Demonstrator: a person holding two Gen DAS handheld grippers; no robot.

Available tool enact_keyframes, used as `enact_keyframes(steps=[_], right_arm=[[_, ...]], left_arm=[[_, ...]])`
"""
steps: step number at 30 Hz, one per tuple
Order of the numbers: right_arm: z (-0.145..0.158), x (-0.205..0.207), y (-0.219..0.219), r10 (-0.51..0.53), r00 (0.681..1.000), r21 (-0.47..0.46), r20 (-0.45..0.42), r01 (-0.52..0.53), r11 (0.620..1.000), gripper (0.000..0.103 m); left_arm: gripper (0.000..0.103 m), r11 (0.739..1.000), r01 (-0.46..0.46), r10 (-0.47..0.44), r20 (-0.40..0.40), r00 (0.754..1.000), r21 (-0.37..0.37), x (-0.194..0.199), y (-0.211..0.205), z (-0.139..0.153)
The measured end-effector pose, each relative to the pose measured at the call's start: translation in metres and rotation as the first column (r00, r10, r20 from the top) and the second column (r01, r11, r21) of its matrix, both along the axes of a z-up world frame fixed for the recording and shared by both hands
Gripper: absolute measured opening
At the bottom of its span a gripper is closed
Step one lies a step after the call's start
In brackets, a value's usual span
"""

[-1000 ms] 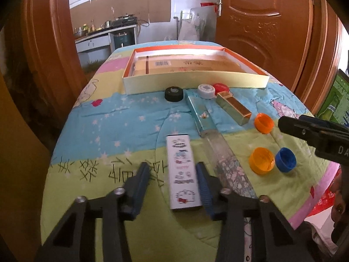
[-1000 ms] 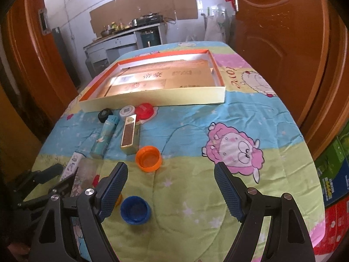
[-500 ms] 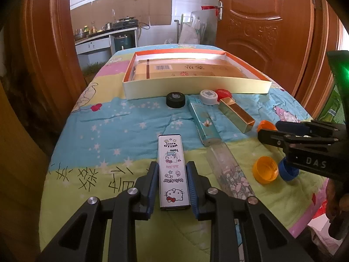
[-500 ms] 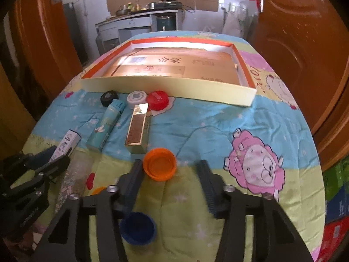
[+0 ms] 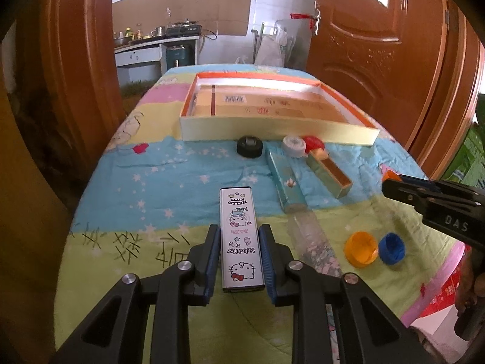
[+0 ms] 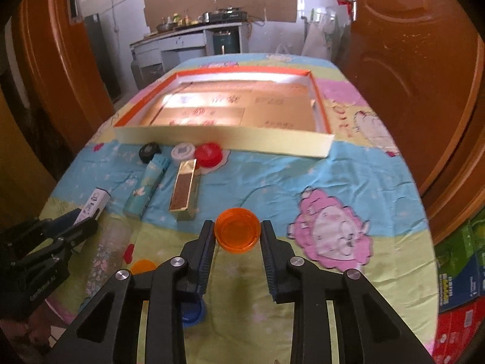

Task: Organize rigid objects
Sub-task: 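Grasp the white Hello Kitty box with left tool while right grasps orange cap, then carry box and orange cap into the cardboard box lid with both tools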

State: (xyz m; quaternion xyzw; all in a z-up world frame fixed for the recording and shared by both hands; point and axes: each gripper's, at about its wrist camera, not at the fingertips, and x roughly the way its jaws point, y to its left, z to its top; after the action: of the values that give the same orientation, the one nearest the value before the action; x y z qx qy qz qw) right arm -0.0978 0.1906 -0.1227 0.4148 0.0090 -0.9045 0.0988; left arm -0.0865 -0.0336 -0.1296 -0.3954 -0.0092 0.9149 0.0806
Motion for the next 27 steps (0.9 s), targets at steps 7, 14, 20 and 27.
enact_keyframes(steps=[7, 14, 20, 27], right_arm=[[0.026, 0.006, 0.010, 0.001, 0.998, -0.005, -0.057, -0.001, 1.000, 0.031], [0.053, 0.002, 0.008, 0.035, 0.992, 0.016, -0.124, -0.034, 0.999, 0.031], [0.073, -0.009, 0.008, 0.040, 0.984, 0.008, -0.171, -0.039, 0.999, 0.031], [0.086, -0.032, 0.009, 0.028, 0.982, -0.066, -0.187, -0.041, 0.997, 0.031]], left_arm=[[0.026, 0.999, -0.022, 0.019, -0.069, 0.997, -0.038, -0.002, 0.005, 0.034], [0.026, 0.999, -0.043, 0.040, -0.114, 0.993, -0.025, -0.018, 0.009, 0.067], [0.026, 0.998, -0.067, 0.067, -0.121, 0.990, 0.002, -0.042, 0.009, 0.087], [0.026, 0.997, -0.082, 0.083, -0.148, 0.985, 0.016, -0.073, 0.013, 0.110]])
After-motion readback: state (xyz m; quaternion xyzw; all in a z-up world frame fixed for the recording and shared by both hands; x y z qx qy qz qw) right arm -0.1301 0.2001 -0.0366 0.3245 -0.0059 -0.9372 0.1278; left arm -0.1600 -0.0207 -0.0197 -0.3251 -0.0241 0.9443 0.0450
